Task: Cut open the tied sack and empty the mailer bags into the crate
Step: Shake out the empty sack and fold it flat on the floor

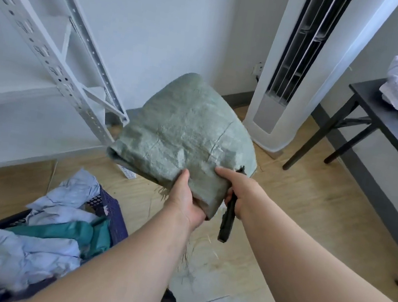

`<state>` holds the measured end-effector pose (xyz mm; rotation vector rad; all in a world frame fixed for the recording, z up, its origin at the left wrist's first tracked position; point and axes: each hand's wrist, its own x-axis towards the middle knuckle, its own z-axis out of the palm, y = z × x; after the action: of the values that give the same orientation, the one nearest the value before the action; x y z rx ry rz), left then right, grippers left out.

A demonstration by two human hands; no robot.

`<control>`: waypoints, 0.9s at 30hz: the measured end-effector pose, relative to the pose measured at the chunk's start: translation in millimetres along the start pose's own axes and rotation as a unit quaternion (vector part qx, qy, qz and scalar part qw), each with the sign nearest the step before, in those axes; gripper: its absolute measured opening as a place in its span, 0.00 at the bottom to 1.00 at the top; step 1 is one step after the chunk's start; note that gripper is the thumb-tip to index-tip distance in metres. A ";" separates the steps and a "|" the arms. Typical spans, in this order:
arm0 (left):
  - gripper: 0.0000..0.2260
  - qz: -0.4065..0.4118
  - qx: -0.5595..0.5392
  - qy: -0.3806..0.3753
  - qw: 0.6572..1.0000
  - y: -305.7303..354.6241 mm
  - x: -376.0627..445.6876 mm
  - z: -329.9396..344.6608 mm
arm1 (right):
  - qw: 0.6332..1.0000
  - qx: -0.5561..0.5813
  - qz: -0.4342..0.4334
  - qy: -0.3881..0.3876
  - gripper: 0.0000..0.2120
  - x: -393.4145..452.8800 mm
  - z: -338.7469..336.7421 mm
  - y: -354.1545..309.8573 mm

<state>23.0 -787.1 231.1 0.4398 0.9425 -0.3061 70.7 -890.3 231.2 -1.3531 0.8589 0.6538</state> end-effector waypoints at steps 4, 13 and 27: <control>0.18 0.041 0.042 0.173 0.983 21.5 32.4 -26.1 | 0.991 -0.066 -0.058 0.098 0.15 36.3 16.9 -1.9; 0.36 0.164 0.564 0.098 0.804 119.4 90.9 -68.6 | 0.986 -0.163 0.009 0.035 0.11 107.1 78.5 -16.5; 0.42 0.340 0.775 0.169 0.505 148.2 214.7 -122.8 | 0.963 0.069 0.249 -0.070 0.14 234.2 143.5 -31.4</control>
<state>120.1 -611.3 24.2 2.5853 0.5125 -0.2591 246.3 -770.3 54.6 -0.9526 1.1186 1.0455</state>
